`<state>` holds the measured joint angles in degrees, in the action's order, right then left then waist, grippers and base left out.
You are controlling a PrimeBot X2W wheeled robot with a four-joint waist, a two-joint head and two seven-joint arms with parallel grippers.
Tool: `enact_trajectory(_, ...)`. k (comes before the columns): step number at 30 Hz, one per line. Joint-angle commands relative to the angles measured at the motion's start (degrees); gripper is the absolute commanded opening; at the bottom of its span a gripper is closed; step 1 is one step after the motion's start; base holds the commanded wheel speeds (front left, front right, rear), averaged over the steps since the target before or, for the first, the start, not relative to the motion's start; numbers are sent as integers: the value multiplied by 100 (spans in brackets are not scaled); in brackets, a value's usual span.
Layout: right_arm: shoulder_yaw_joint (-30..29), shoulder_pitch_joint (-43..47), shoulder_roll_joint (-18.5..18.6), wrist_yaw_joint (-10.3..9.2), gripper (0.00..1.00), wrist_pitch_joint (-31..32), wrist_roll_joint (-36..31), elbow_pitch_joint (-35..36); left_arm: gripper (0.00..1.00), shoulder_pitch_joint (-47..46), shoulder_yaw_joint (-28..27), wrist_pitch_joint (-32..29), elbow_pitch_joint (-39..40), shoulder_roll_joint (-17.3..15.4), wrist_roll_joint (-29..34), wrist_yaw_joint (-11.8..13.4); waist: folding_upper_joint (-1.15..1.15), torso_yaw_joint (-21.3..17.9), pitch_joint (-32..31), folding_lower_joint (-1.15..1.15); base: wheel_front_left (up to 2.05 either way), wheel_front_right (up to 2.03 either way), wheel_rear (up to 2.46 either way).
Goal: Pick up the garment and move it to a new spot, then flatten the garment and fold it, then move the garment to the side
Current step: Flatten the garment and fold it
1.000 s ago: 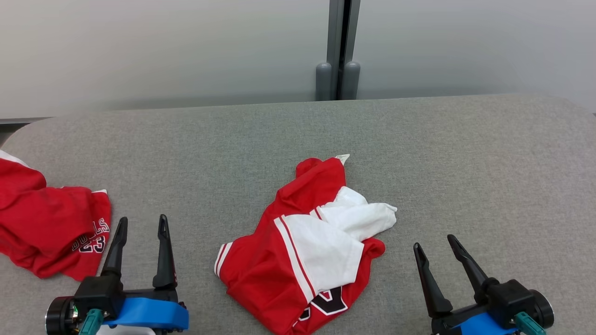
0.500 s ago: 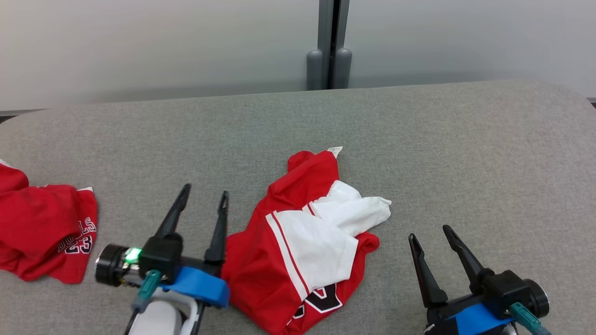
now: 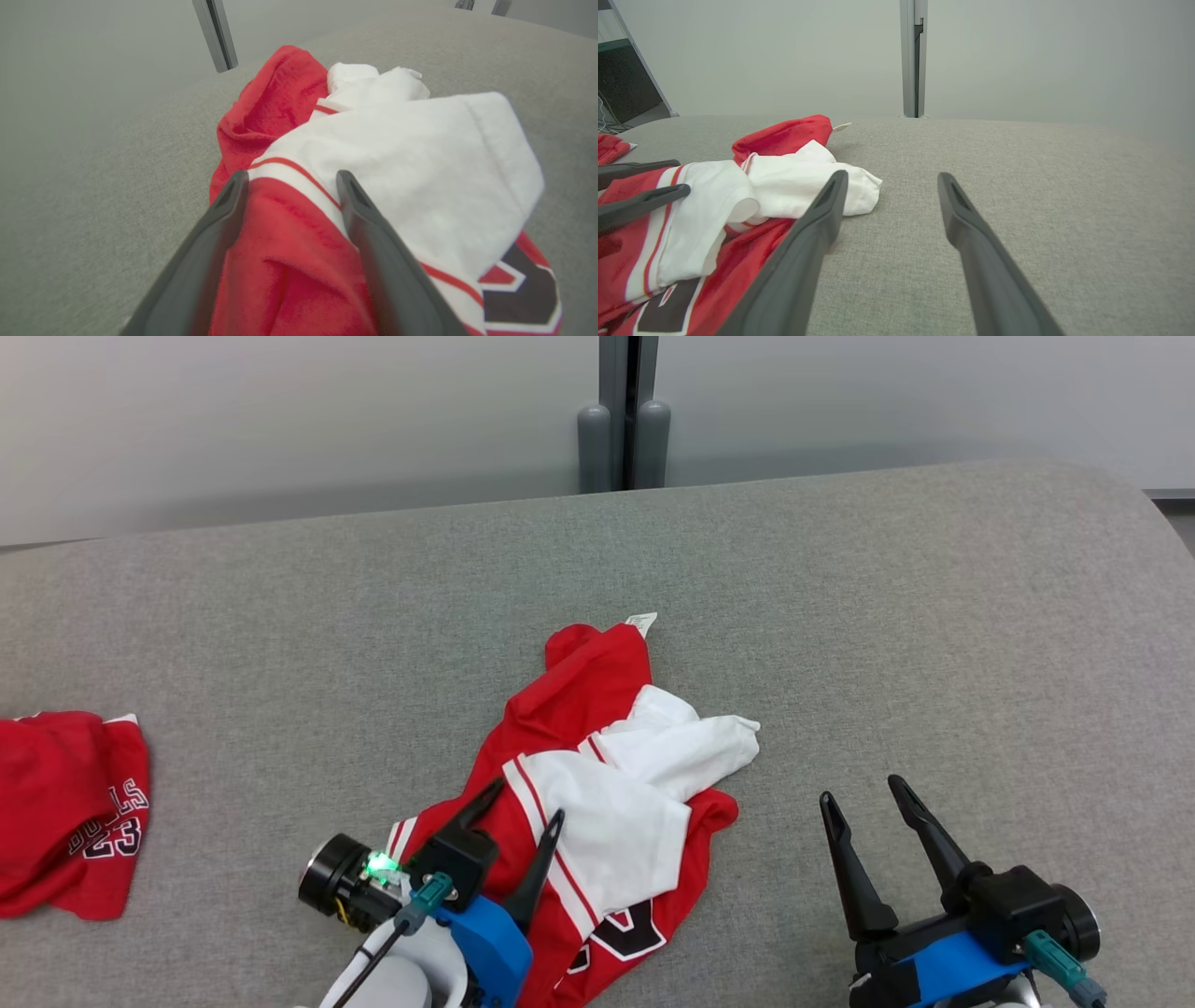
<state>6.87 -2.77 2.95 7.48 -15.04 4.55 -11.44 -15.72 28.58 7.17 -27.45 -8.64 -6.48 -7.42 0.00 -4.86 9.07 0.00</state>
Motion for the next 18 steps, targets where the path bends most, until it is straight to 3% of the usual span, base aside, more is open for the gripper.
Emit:
enact_trajectory(1,-9,-70,-8,3,100,-20,5,-10,100,-85,90,-73,-57,-79,-69,-1,0,-16,21,0,0,0,0)
enact_trajectory(5,22,-125,-8,3,100,-20,56,-18,100,-153,373,-333,-279,-247,-295,-1,0,-78,77,0,0,0,0)
enact_trajectory(6,37,-137,-8,3,100,-20,56,-18,62,-187,387,-330,-312,-277,-323,-1,0,-97,90,0,0,0,0)
enact_trajectory(7,40,-137,-7,3,100,-20,62,-18,4,-193,406,-333,-346,-280,-377,-2,0,-108,96,0,0,0,0)
enact_trajectory(8,46,-140,-8,3,100,-20,72,-12,0,-227,419,-326,-371,-289,-404,-2,0,-120,104,0,0,0,0)
enact_trajectory(13,37,-178,-8,3,100,-20,106,6,0,-546,298,-130,-463,-314,-505,14,0,-195,141,0,0,0,0)
enact_trajectory(18,-57,-165,-8,3,100,-20,111,20,0,-935,-13,227,-427,-362,-619,211,0,-238,135,0,0,0,0)
